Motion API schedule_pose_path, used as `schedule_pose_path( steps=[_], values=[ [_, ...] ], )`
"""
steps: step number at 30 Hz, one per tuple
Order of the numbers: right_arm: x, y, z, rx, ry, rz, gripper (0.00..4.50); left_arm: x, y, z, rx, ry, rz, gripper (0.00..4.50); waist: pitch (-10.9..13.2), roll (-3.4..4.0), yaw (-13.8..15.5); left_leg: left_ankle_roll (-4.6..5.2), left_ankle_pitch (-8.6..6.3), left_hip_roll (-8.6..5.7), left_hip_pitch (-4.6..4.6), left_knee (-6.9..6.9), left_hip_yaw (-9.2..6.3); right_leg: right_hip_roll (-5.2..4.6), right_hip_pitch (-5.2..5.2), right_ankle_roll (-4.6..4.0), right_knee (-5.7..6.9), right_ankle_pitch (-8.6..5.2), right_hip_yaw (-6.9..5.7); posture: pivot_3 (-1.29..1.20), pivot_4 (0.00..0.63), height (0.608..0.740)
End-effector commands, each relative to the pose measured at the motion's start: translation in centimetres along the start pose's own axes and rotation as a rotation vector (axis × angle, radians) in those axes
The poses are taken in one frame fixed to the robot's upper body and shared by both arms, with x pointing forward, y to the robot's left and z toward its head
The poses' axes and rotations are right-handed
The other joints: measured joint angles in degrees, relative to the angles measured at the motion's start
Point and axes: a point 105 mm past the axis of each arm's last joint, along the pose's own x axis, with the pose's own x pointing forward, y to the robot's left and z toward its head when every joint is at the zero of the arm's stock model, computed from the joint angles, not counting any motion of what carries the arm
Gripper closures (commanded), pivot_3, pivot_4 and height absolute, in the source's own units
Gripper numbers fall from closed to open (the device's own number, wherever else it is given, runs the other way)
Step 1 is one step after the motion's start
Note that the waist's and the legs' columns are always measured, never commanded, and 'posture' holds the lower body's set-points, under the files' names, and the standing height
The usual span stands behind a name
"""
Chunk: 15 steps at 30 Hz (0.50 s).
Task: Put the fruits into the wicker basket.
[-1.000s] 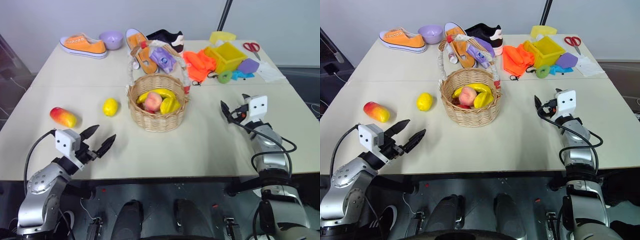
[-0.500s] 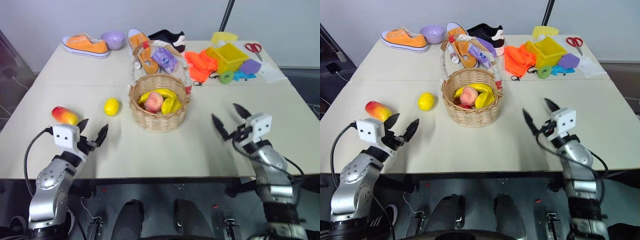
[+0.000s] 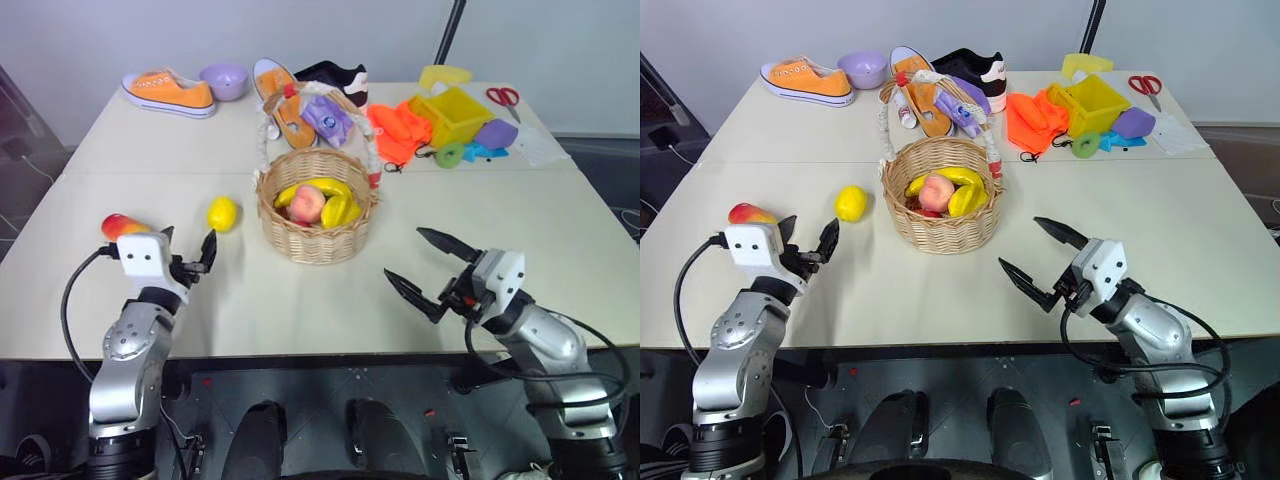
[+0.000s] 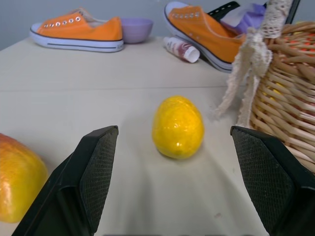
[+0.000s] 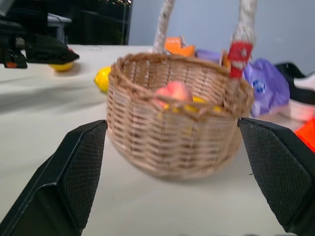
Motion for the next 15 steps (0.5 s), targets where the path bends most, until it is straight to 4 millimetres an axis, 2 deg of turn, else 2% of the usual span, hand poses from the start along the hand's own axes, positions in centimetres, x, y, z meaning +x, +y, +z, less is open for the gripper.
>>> schedule_pose_path(
  steps=[1, 6, 9, 13, 15],
  values=[
    [0.2, 0.4, 0.0, -0.034, -0.002, 0.062, 0.07, 1.0, -0.1, 1.5, 0.005, 0.005, 0.007, 0.58, 0.00, -0.01, 0.08, 0.00, 0.00, -0.01, -0.01, 0.00, -0.01, 0.00, 0.00, 0.00, 0.00, 0.00, -0.01, 0.00, 0.150, 0.740],
    [0.7, 0.5, 0.0, -0.041, -0.019, 0.077, 0.07, 4.0, 0.0, 2.5, -0.048, 0.082, 0.031, 0.58, 0.01, -0.04, -0.01, 0.00, 0.00, -0.04, -0.02, 0.03, -0.04, 0.02, 0.01, 0.02, 0.01, 0.01, -0.02, 0.00, 0.150, 0.740],
    [0.8, 1.0, 0.0, -0.054, -0.012, 0.113, 0.07, 5.6, 0.2, 2.6, 0.008, 0.152, 0.041, 0.58, 0.01, -0.04, -0.03, 0.00, 0.00, -0.05, -0.02, 0.02, -0.05, 0.03, 0.02, 0.07, 0.01, 0.01, -0.03, 0.00, 0.150, 0.740],
    [0.5, 1.6, -0.1, -0.030, 0.004, 0.152, 0.07, 7.6, -0.6, 3.2, -0.025, 0.205, -0.017, 0.58, 0.02, -0.05, -0.09, 0.00, 0.00, -0.05, -0.04, -0.02, -0.11, 0.09, -0.01, 0.22, 0.03, 0.05, -0.06, 0.00, 0.150, 0.740],
    [0.5, 1.6, -0.1, -0.033, 0.009, 0.153, 0.07, 8.5, -0.2, 2.9, 0.022, 0.237, 0.006, 0.58, 0.02, -0.05, -0.08, 0.00, 0.00, -0.05, -0.04, -0.02, -0.12, 0.08, -0.01, 0.22, 0.03, 0.05, -0.07, 0.00, 0.150, 0.740]
  ],
)
